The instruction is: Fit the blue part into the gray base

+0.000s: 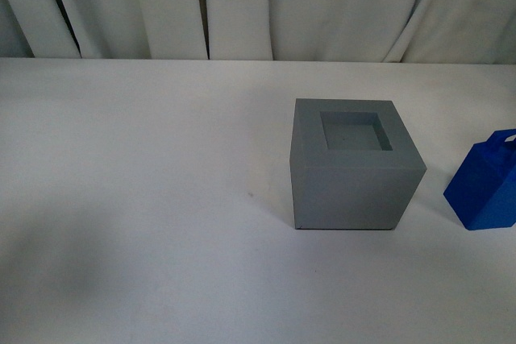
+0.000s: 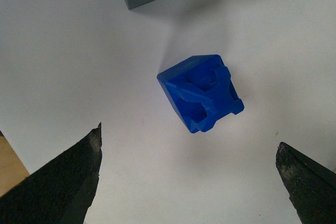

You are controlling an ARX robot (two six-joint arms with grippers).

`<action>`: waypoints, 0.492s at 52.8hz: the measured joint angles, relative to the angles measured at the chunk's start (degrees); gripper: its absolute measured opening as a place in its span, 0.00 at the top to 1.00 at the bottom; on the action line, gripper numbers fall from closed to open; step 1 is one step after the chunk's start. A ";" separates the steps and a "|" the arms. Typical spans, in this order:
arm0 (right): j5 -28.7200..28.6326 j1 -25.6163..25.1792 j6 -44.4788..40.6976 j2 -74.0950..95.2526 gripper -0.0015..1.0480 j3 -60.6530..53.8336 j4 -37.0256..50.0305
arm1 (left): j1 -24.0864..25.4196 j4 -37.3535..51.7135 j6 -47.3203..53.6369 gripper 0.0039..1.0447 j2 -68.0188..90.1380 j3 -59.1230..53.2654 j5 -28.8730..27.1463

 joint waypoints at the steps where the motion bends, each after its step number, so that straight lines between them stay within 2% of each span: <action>1: 0.57 0.22 -0.44 0.74 0.07 0.68 -0.20 | 0.00 0.00 0.00 0.06 0.00 0.00 0.00; 26: 6.73 4.66 -6.51 11.32 0.07 6.56 -1.20 | 0.00 0.00 0.00 0.06 0.00 0.00 0.00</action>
